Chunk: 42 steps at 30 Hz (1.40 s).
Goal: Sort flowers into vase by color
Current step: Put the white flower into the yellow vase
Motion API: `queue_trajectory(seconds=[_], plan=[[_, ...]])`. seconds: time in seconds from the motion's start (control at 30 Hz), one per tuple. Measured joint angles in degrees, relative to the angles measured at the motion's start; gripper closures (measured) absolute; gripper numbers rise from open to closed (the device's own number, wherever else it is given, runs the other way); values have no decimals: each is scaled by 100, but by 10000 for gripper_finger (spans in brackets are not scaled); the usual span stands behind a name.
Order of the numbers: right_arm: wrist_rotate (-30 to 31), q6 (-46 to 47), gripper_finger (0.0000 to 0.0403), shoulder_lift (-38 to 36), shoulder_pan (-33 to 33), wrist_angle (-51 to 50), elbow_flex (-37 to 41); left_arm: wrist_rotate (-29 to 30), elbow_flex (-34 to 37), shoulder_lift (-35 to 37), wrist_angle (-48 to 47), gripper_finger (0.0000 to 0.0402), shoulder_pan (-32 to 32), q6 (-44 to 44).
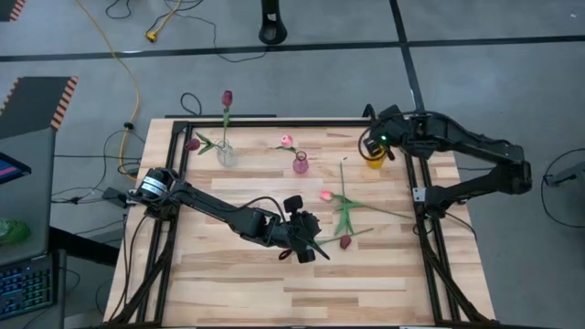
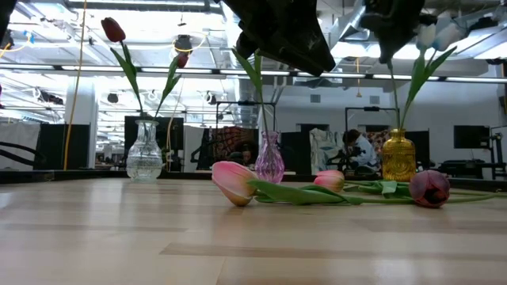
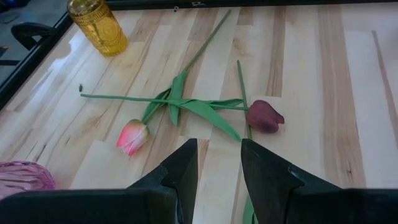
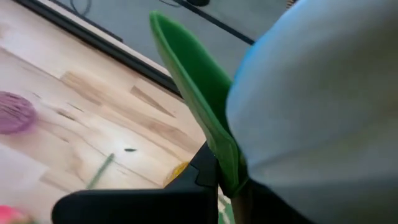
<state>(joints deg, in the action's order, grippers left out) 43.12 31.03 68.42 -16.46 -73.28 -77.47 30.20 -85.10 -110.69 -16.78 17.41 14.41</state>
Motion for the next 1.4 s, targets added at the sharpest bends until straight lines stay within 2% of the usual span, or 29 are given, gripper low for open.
queue_trajectory(seconds=[0.37,0.87,0.97,1.23,1.4], plan=[[-150,-160,343,392,-315,-20,0,-2,0,0,-2,290,0,0],[-213,-241,334,366,-320,-175,0,-4,0,0,-2,290,0,0],[-250,-243,310,366,-320,-175,0,-4,0,0,-2,290,0,0],[-258,-498,217,365,-320,-379,-55,-7,0,0,-4,290,0,0],[-264,-599,185,361,-320,-833,-361,-7,0,0,-4,290,0,0]])
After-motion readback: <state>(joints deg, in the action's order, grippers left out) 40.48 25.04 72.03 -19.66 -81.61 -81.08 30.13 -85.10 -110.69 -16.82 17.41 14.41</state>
